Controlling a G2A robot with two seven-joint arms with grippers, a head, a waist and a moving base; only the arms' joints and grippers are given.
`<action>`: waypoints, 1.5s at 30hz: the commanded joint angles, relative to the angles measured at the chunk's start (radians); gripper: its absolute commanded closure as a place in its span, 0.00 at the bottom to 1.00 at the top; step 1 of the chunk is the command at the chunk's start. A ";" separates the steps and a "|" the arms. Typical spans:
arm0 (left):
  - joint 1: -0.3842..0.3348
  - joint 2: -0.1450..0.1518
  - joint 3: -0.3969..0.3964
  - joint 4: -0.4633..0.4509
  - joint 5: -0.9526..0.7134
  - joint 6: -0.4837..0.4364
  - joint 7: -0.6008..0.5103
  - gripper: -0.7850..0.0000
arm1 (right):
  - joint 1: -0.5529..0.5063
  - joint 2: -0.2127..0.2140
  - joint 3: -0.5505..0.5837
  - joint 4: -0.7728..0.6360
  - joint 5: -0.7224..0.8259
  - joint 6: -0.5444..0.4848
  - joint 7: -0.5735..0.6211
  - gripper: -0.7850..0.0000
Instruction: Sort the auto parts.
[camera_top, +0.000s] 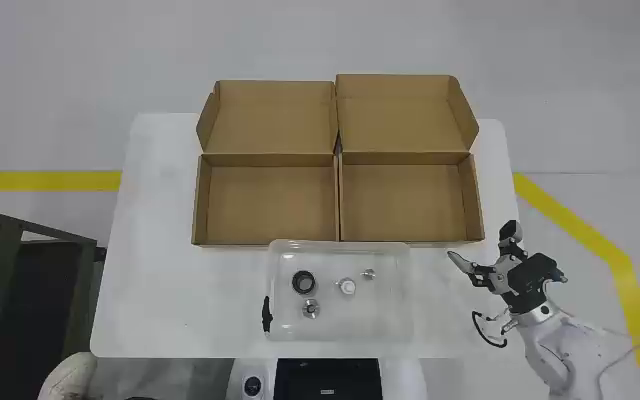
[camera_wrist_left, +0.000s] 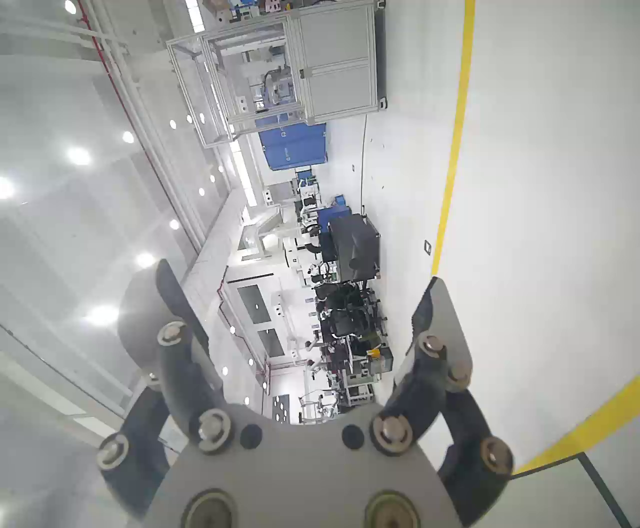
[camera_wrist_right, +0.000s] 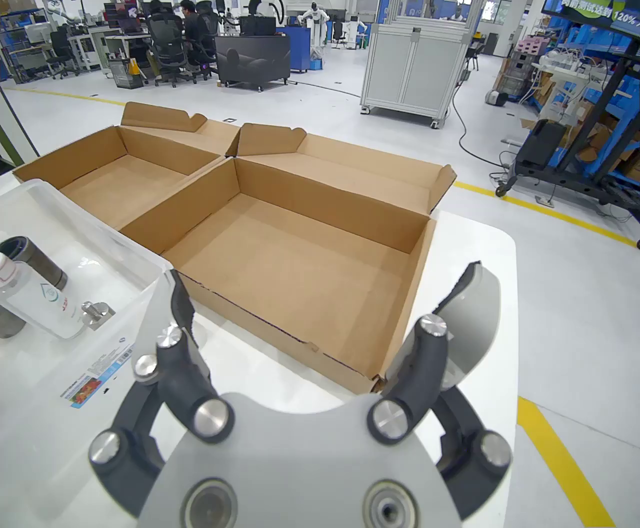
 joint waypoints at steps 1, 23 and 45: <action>0.000 0.000 0.000 0.000 0.000 0.000 0.000 0.00 | 0.000 0.000 0.000 0.000 0.000 0.000 0.000 0.00; 0.000 0.000 0.000 0.000 0.000 0.000 0.000 0.00 | 0.020 0.000 -0.022 -0.013 -0.010 -0.001 0.043 0.00; 0.000 0.000 0.000 0.000 0.000 0.000 0.000 0.00 | 0.118 0.006 -0.231 -0.169 -0.123 -0.135 0.250 0.00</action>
